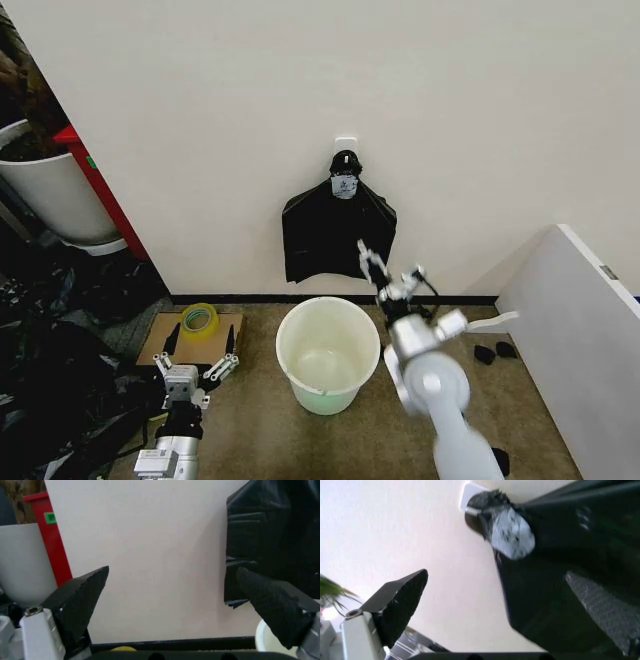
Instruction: Place the garbage bag over the trash bin.
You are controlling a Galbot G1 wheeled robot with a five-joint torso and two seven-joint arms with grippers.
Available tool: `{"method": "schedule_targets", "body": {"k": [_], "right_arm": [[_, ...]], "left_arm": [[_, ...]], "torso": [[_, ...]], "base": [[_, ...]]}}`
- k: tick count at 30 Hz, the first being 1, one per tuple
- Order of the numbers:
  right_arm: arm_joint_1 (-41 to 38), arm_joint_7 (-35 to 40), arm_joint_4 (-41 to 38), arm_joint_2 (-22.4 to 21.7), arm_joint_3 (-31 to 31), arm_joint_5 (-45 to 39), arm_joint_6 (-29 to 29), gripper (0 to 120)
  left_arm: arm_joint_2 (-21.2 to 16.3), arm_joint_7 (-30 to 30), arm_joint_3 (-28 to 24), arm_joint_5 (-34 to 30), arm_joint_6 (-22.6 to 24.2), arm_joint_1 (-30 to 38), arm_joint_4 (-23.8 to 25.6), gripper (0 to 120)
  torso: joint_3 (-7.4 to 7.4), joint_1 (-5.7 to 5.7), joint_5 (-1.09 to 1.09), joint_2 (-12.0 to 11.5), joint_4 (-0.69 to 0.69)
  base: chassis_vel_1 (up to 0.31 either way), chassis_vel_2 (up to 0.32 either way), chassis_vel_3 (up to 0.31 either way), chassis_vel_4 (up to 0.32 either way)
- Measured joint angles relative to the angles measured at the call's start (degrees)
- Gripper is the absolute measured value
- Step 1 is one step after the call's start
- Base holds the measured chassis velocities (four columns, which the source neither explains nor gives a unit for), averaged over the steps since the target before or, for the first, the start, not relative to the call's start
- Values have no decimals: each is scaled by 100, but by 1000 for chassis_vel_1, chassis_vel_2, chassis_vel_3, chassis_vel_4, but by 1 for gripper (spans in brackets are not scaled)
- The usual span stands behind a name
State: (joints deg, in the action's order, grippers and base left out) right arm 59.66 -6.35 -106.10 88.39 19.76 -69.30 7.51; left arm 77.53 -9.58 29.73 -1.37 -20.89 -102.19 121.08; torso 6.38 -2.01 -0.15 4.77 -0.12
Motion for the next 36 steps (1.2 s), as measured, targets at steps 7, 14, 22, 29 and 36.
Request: {"method": "schedule_targets", "body": {"k": [7, 14, 22, 29, 36], "right_arm": [[-551, -158, 703, 117, 33, -59, -8, 100], [-900, -387, 1171, 227, -47, 281, -198, 100], [-1184, -522, 1527, 183, -31, 371, -274, 97], [-1409, -628, 1725, 184, -29, 399, -306, 69], [-1422, -665, 1701, 221, -39, 411, -307, 53]], "left_arm": [[5, -3, 120, 0, 0, -32, 30, 100], [25, -9, 166, -4, 17, -45, 42, 100], [39, -22, 175, -15, 36, -59, 51, 100], [25, -31, 195, -33, 52, -38, 48, 100], [18, -41, 212, -50, 61, -22, 45, 100]], "torso": [[0, 0, 0, 0, -1], [-1, 0, 0, 0, 0], [-1, 0, 0, 0, -1], [-1, 1, 1, 0, -1], [-1, 1, 1, 0, -1]], "base": [[0, 0, 0, 0], [0, 0, 0, 0], [0, 0, 0, 0], [0, 0, 0, 0], [0, 0, 0, 0]]}}
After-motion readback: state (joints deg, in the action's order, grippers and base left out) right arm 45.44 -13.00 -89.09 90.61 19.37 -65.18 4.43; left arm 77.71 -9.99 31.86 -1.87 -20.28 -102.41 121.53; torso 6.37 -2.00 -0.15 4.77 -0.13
